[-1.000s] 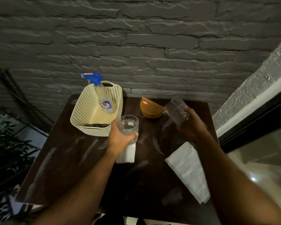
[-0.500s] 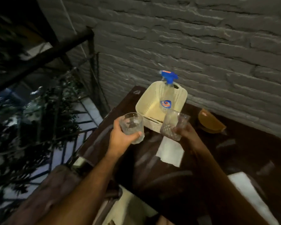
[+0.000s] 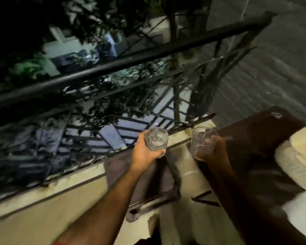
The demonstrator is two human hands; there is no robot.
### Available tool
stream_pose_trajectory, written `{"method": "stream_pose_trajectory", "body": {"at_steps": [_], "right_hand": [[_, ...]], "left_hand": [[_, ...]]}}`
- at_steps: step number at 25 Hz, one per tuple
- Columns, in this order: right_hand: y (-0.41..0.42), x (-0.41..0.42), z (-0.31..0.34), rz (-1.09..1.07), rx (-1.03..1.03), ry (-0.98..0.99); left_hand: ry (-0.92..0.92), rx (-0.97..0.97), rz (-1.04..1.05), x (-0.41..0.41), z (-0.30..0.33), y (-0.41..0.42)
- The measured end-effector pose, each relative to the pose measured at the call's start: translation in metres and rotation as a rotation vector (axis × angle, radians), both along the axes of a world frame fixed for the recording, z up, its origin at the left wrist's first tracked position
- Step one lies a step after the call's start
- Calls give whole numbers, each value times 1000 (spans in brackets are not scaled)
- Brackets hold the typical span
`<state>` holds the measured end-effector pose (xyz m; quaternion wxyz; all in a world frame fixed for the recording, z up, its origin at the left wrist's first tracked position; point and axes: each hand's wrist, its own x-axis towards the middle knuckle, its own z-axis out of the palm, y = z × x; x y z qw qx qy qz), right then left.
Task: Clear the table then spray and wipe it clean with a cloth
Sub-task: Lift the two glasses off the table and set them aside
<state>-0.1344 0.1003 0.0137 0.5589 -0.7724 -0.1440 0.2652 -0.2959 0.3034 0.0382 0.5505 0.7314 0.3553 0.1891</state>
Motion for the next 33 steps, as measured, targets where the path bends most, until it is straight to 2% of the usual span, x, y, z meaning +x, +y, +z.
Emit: {"method": "stream_pose_trajectory", "body": {"at_steps": [2, 4, 8, 13, 18, 22, 25, 30, 33], "right_hand": [[45, -28, -7, -5, -115, -16], [87, -56, -17, 88, -260, -36], [156, -89, -65, 290, -420, -25], [203, -115, -148, 222, -426, -298], [226, -107, -210, 287, -500, -112], [238, -112, -237, 264, -551, -149], [234, -115, -247, 248, -538, -63], [230, -108, -243, 183, -576, -24], [225, -110, -228, 217, -526, -109]], "left_hand": [[32, -23, 95, -42, -19, 36], [56, -62, 193, -79, -39, 67], [156, -128, 361, -132, -96, 115], [242, -137, 424, -147, -179, 138], [245, -167, 449, -137, -238, 145], [269, -158, 450, -138, -260, 147], [332, -151, 460, -141, -273, 146], [347, -161, 463, -142, -275, 143], [300, -163, 401, -144, -263, 142]]}}
